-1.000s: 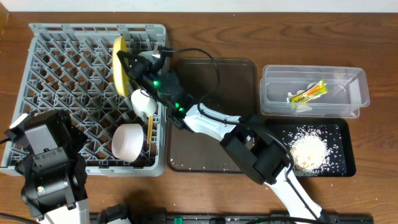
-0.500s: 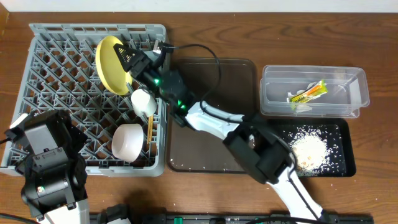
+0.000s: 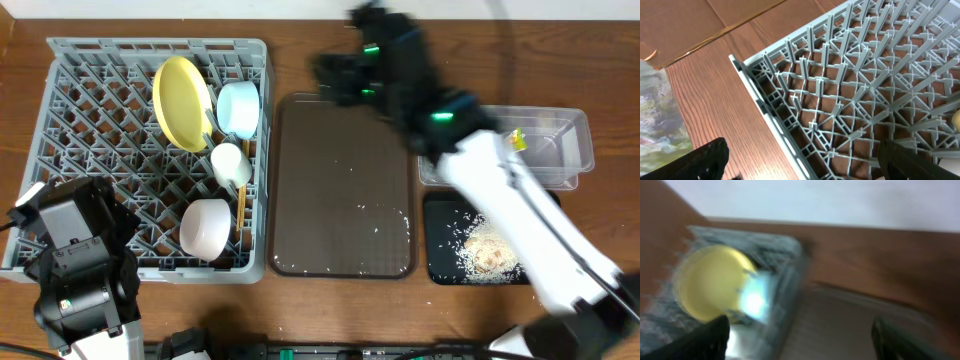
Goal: Sort waste into correct bins and load items into the dishwasher
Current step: 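Release the plate and retract the right gripper to the black tray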
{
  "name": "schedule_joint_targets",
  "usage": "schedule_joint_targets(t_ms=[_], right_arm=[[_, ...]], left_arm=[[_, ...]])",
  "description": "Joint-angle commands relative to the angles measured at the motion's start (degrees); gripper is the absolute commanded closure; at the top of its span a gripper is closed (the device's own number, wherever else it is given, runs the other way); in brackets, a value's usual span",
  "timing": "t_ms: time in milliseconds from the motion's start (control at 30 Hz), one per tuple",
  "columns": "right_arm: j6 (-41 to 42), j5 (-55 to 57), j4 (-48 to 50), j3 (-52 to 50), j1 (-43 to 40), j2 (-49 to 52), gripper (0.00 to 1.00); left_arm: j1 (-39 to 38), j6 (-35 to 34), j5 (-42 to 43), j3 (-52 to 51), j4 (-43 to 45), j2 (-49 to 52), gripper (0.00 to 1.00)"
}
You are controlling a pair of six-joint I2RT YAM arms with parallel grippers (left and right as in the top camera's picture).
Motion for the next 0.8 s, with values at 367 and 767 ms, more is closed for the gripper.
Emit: schedule_joint_targets(t_ms=[367,767], right_arm=[[-25.16,4.02,-35.8,-0.31,-29.18,-18.34,0.01],[-25.2,-14.47,-59.12,-2.25,-31.45,-19.21,0.99]], left_arm=[[0.24,-0.55,-0.76,0.74,-0.31,-0.09,0.04],[0.24,-0.55,-0.76,0.74,-0.31,-0.09,0.04]])
